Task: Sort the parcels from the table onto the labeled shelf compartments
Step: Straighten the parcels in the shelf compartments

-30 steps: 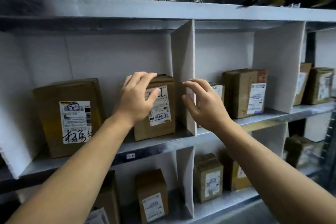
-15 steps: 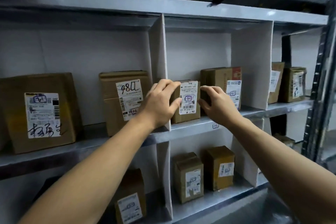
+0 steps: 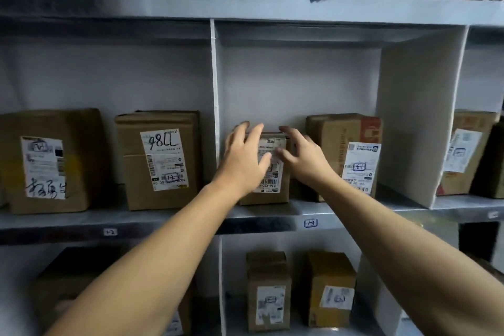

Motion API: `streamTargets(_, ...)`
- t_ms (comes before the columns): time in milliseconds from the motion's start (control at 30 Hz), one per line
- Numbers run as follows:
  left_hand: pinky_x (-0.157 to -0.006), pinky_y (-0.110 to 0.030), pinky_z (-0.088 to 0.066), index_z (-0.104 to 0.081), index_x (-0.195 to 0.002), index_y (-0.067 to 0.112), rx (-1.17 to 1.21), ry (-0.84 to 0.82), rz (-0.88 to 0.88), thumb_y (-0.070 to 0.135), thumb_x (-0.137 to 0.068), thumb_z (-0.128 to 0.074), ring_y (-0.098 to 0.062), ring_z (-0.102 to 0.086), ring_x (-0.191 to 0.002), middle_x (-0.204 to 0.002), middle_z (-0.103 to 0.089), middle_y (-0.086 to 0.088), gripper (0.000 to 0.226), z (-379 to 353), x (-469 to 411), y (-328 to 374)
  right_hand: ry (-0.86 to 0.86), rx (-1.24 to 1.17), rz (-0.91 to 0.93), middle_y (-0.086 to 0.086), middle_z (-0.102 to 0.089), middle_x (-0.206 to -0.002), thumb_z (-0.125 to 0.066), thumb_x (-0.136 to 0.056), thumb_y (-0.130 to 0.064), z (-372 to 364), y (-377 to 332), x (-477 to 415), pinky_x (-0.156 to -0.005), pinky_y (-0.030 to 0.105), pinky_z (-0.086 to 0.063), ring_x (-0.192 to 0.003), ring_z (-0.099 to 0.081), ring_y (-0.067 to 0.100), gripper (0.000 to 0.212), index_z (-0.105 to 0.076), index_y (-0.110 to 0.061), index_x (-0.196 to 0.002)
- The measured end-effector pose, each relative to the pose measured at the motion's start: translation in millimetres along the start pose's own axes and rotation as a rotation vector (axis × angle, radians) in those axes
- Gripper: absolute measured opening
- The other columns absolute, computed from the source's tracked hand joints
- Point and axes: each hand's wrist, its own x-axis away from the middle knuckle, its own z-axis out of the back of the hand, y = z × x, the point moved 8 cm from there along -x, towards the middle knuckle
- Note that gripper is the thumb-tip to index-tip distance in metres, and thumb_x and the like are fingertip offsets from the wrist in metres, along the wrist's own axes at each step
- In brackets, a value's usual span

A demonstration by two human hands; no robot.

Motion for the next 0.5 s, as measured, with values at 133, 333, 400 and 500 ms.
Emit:
streamTargets(133, -0.116, -0.037, -0.018, -0.03, -0.15, 0.024, -0.073, 0.001, 0.091, 0.034, -0.094, -0.058, -0.026, -0.018, -0.144, -0.157, -0.02, -0.007, 0.064, -9, -8, -12, -0.026, -0.165, -0.022, 0.005, -0.066, -0.128, -0.064, -0.097, -0.034, -3, 18, -7, -0.099, 0.043, -0.052, -0.118, -0.062, 0.021, 0.045, -0.053, -0.022, -0.139)
streamTargets(333, -0.11, -0.037, -0.032, -0.044, -0.143, 0.024, -0.021, -0.026, 0.209, 0.033, -0.095, -0.057, -0.031, -0.039, -0.134, -0.149, -0.034, -0.01, 0.05, -18, -14, -18, -0.023, -0.239, 0.042, 0.005, -0.067, -0.127, -0.067, -0.095, -0.033, -1, 29, -12, -0.096, 0.046, -0.054, -0.116, -0.063, 0.022, 0.044, -0.057, -0.022, -0.137)
streamTargets(400, -0.107, -0.037, -0.036, -0.047, -0.139, 0.023, -0.024, -0.025, 0.197, 0.032, -0.096, -0.057, -0.03, -0.045, -0.127, -0.142, -0.041, -0.009, 0.046, -20, -14, -19, -0.005, -0.229, 0.054, 0.007, -0.067, -0.126, -0.066, -0.096, -0.032, -2, 31, -12, -0.097, 0.046, -0.054, -0.116, -0.063, 0.023, 0.042, -0.058, -0.022, -0.136)
streamTargets(500, -0.106, -0.035, -0.036, -0.048, -0.14, 0.022, -0.01, 0.004, 0.203, 0.031, -0.096, -0.056, -0.028, -0.045, -0.127, -0.142, -0.042, -0.007, 0.045, -22, -16, -22, 0.015, -0.239, 0.06, 0.005, -0.068, -0.125, -0.067, -0.095, -0.032, -3, 32, -15, -0.095, 0.041, -0.055, -0.113, -0.065, 0.021, 0.042, -0.059, -0.022, -0.135)
